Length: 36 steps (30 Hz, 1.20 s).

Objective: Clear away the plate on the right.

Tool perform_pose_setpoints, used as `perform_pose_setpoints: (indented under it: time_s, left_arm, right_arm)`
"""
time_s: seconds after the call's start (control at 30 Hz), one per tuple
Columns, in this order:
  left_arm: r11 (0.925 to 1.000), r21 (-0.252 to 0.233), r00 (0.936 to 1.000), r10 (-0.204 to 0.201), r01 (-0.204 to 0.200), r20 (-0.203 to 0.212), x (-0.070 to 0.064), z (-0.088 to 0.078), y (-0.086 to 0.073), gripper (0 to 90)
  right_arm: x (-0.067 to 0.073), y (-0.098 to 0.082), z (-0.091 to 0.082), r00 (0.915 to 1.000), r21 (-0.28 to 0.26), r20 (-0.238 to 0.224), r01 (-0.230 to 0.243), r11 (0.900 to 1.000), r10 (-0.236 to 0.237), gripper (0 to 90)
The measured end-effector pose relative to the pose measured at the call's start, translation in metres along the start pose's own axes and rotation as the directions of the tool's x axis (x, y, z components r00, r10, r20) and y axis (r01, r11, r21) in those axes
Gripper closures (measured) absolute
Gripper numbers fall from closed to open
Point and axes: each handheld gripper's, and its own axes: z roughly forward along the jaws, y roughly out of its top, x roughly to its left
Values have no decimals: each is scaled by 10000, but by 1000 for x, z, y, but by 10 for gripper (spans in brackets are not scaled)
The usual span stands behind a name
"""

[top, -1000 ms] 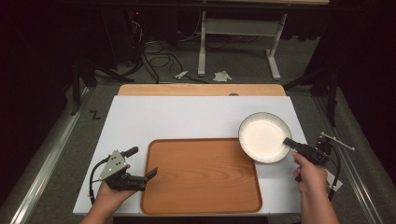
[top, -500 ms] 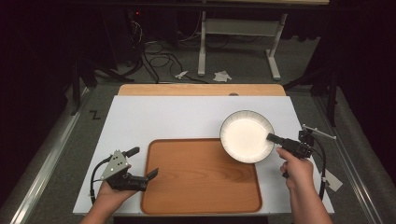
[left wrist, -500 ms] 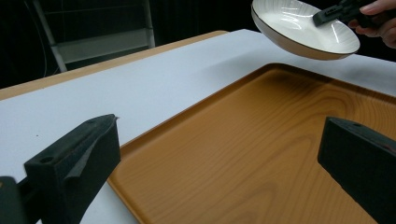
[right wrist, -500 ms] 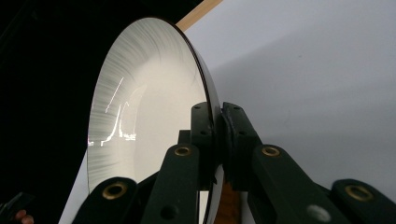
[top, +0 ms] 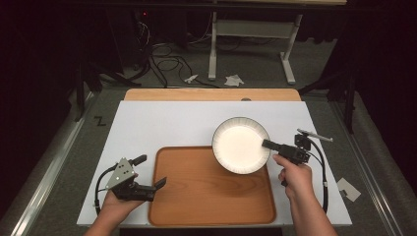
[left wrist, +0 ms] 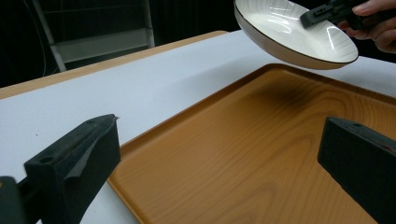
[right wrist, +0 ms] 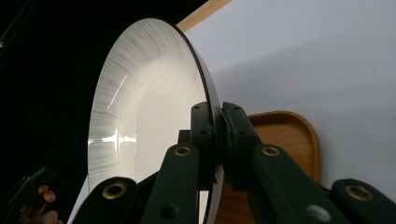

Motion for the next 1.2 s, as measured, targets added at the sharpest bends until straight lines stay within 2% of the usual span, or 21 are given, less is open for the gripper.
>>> perform_pose_setpoints:
  time_s: [0.13,0.4,0.77,1.2]
  left_arm:
    - [10000,-18,10000,7,-7,-2,0,0,0,3]
    - [10000,-54,10000,6,-6,35,-2,-1,1,3]
    - [9999,-112,10000,-2,2,61,-2,-2,1,3]
    - [9999,-148,10000,-8,9,88,-2,-3,2,3]
  right_arm:
    - [6,-5,6,9998,175,-183,61,9998,-58,853]
    - [19,-21,19,9970,665,-616,501,9965,-460,853]
    - [29,-33,31,9951,1205,-637,828,9893,-755,852]
    - [36,-41,37,9913,1589,-744,1188,9801,-1081,851]
